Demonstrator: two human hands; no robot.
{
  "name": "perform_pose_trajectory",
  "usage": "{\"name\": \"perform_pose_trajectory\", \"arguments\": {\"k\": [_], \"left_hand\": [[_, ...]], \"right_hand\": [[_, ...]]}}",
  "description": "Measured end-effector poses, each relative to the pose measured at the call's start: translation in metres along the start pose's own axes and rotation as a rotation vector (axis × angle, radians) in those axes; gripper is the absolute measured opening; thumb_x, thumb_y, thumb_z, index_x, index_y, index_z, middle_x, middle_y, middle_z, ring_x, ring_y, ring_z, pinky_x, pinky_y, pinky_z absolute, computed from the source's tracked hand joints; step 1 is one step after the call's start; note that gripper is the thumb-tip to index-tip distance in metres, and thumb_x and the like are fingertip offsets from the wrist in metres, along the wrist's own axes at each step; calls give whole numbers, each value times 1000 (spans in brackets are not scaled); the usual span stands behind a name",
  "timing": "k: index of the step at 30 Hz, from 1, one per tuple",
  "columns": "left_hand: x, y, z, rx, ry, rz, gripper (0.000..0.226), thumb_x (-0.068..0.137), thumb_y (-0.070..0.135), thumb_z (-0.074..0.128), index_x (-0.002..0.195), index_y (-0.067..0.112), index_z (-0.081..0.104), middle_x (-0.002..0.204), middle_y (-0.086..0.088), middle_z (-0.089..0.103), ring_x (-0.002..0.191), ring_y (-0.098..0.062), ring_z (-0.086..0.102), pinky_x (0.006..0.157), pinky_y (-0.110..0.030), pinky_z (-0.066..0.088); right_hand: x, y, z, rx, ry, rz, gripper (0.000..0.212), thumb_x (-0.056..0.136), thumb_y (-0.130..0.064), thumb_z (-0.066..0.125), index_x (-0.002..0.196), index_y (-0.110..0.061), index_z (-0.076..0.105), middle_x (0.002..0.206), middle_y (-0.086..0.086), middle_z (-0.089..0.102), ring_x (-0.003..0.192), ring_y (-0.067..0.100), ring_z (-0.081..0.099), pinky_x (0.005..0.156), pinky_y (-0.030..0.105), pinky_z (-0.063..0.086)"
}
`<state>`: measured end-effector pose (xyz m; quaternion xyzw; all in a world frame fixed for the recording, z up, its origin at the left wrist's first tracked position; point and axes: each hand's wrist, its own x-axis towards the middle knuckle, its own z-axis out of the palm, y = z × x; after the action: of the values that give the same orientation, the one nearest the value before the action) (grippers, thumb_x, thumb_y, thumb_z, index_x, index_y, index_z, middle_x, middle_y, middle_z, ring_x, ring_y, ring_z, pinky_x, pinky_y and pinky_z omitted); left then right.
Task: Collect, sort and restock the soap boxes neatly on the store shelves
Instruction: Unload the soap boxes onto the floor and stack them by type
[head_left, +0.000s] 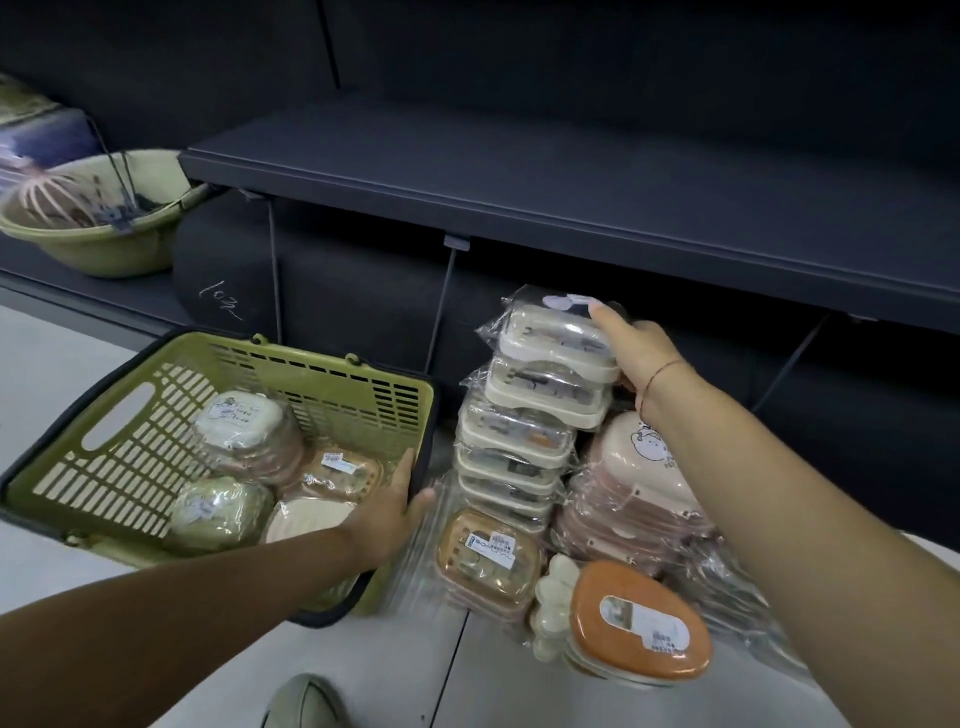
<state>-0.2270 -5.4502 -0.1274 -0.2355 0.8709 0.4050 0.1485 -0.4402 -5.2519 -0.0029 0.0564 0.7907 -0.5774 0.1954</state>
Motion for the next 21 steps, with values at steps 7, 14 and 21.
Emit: {"name": "perform_pose_trajectory", "arguments": {"k": [7,14,21], "left_hand": [[4,-9,1,37,23,41,71,102,45,34,157,19,-3,157,-13,30,137,-26,42,114,-42,33],[-5,-8,-49,69,-197,35,95,86,77,31,157,19,11,160,-5,25,146,-21,24,118,-33,16],[25,-118,-159,1,383,-217,48,101,45,41,121,6,60,118,-17,64,103,-29,59,87,-34,43]], "right_hand": [[-19,3,6,9,47,-58,111,52,-81,59,145,-25,36,143,2,44,129,29,45,109,48,36],[-105,3,47,-58,228,-562,53,95,-34,57,142,-19,35,144,-3,30,133,10,32,101,12,25],[-118,45,210,-311,-353,-576,51,92,-33,60,137,-17,42,136,-5,36,127,7,37,96,5,31]]}}
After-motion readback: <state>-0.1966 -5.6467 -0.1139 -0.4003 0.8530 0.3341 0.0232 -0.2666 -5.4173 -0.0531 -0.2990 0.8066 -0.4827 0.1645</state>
